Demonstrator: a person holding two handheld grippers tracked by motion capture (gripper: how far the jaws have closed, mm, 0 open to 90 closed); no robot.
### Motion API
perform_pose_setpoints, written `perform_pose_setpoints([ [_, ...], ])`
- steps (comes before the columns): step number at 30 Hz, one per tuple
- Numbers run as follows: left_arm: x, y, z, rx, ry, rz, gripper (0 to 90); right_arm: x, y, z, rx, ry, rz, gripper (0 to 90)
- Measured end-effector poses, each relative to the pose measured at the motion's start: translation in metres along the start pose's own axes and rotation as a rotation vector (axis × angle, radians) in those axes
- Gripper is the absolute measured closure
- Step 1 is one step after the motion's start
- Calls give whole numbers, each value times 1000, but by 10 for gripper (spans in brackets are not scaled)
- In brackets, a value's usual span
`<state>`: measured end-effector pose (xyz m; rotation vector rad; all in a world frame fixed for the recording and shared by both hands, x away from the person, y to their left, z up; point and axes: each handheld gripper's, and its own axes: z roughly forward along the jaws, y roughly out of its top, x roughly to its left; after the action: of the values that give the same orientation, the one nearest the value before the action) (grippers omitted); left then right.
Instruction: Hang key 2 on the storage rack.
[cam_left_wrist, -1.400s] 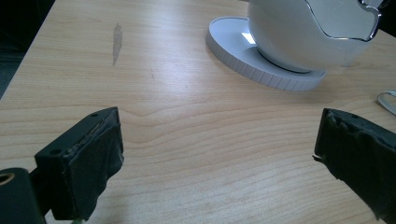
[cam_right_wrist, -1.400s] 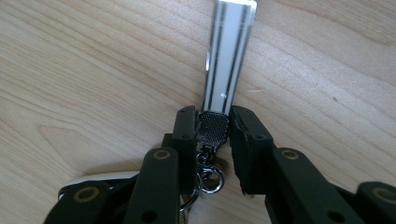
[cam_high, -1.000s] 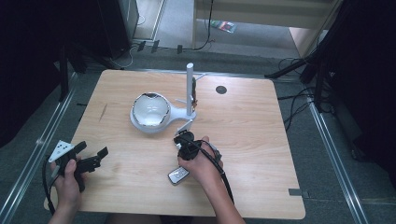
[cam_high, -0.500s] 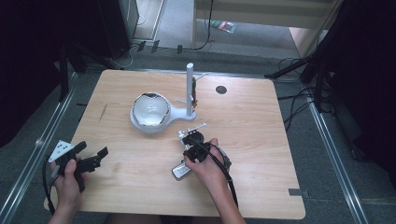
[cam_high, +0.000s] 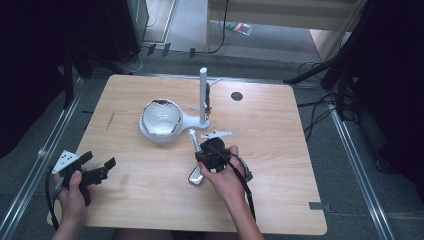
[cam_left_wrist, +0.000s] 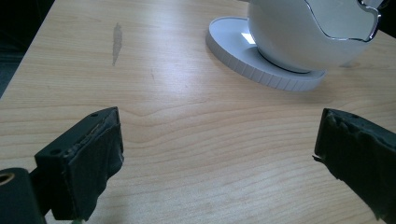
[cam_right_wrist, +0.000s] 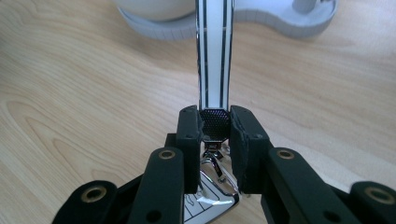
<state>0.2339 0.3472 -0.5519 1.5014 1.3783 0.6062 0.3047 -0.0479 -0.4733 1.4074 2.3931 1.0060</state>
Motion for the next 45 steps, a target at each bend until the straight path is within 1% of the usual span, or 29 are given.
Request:
perform_pose_setpoints([
  [2, 0, 0, 0, 0, 0, 0, 17, 0, 1, -3, -30, 1, -6, 759],
  [7, 0, 0, 0, 0, 0, 1, 17, -1, 2, -11, -110, 23, -13, 759],
  [10, 0, 0, 0, 1, 1, 1, 17, -1, 2, -17, -162, 10, -29, 759],
  [12, 0, 0, 0, 1, 1, 1, 17, -1, 3, -19, -195, 4, -31, 759],
  [15, 0, 0, 0, 1, 0, 2, 17, -1, 3, -23, -230, 8, -45, 759],
  [20, 0, 0, 0, -3, 1, -3, 17, 0, 5, -27, -270, -3, -52, 759],
  [22, 0, 0, 0, -3, 0, -4, 17, 0, 6, -29, -294, -7, -51, 759],
  [28, 0, 0, 0, -3, 1, -3, 17, -1, 8, -34, -343, -9, -62, 759],
  [31, 0, 0, 0, -3, 2, -4, 17, -2, 9, -37, -376, 13, -69, 759],
  [36, 0, 0, 0, -2, 0, -5, 17, -5, 12, -40, -403, 14, -94, 759],
  [38, 0, 0, 0, -3, 1, -2, 17, -7, 13, -42, -423, 23, -88, 759],
  [41, -1, 0, 0, 0, 8, 5, 17, -11, 14, -42, -456, 54, -69, 759],
  [43, 0, 0, 0, 1, 7, 6, 17, -13, 14, -41, -475, 62, -74, 759],
  [45, -1, 0, 0, -1, 9, 9, 17, -16, 14, -39, -483, 79, -71, 759],
])
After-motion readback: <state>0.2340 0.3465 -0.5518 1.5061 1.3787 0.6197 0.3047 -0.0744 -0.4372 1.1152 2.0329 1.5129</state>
